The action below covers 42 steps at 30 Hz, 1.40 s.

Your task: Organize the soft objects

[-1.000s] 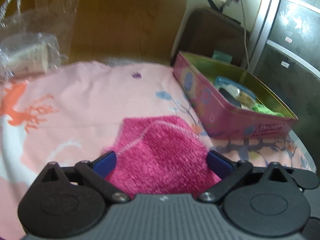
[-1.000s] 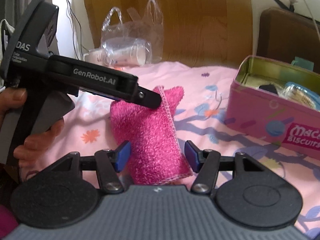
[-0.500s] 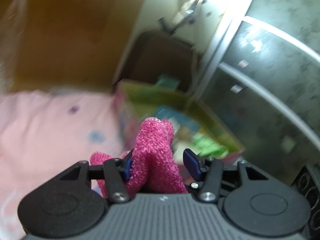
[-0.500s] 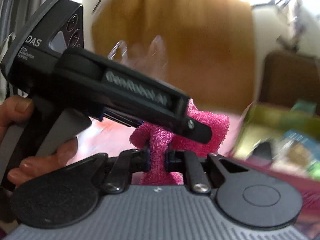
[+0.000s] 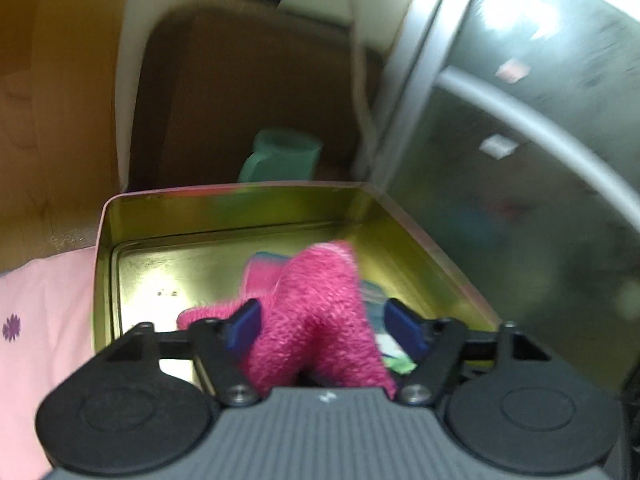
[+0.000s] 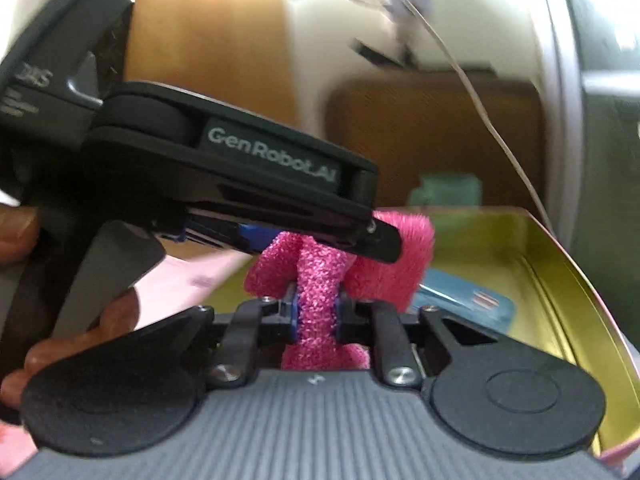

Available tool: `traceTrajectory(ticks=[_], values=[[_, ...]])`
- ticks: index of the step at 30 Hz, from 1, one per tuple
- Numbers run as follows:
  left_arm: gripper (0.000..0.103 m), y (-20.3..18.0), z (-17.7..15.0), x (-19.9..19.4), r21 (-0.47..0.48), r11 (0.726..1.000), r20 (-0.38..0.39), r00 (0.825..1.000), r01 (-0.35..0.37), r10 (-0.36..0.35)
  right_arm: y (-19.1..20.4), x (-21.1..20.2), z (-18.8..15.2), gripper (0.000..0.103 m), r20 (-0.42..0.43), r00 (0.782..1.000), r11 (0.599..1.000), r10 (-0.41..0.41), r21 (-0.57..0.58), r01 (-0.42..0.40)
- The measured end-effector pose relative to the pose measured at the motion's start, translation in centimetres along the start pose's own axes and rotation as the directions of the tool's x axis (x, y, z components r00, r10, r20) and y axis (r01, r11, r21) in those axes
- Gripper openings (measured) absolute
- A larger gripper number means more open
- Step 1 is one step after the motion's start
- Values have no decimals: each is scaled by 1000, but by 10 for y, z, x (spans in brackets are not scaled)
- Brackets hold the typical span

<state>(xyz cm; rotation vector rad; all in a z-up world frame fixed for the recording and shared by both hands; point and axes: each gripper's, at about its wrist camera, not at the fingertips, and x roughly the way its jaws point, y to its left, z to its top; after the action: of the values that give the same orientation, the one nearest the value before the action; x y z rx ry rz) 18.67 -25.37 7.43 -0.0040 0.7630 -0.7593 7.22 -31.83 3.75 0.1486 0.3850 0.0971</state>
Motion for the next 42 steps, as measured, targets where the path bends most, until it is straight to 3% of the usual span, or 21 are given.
traceTrajectory(ticks=[2,3,4,5,7,10,18,21,27,31,37,42], values=[[92,0,6,18,-9,997,-21,997,-75,75,-14,16,1,32,-41,997,997,-61,34,62],[92,1,7,21,-14,996,-15,996,-84,84,-21,16,1,42,-32,998,996,-51,76,53],[92,1,6,23,-16,996,-9,996,-92,92,-28,13,1,62,-14,998,993,-54,104,55],[92,1,5,22,-13,995,-4,995,-101,101,-32,10,0,69,7,997,991,-82,109,81],[94,-2,2,22,8,991,13,991,-132,132,-35,1,-1,69,56,993,989,-107,109,100],[94,-8,0,16,39,980,30,981,-193,192,-38,-10,-3,69,96,993,988,-70,145,55],[94,-26,-9,-36,98,950,106,953,-295,285,-29,-39,-20,69,132,989,992,-68,115,53],[99,-31,-18,-59,108,941,140,942,-321,305,-25,-57,-27,69,143,987,991,-71,122,53],[103,-37,-51,-103,142,923,172,927,-358,333,-15,-102,-42,69,178,980,987,-89,147,62],[103,-36,-81,-131,142,907,171,913,-395,371,-5,-128,-52,77,189,975,984,-117,155,89],[103,-25,-130,-172,47,922,182,911,-385,371,16,-157,-66,85,196,972,978,-132,187,96],[103,-24,-161,-195,55,912,203,899,-406,388,39,-170,-74,86,187,974,977,-131,193,94]])
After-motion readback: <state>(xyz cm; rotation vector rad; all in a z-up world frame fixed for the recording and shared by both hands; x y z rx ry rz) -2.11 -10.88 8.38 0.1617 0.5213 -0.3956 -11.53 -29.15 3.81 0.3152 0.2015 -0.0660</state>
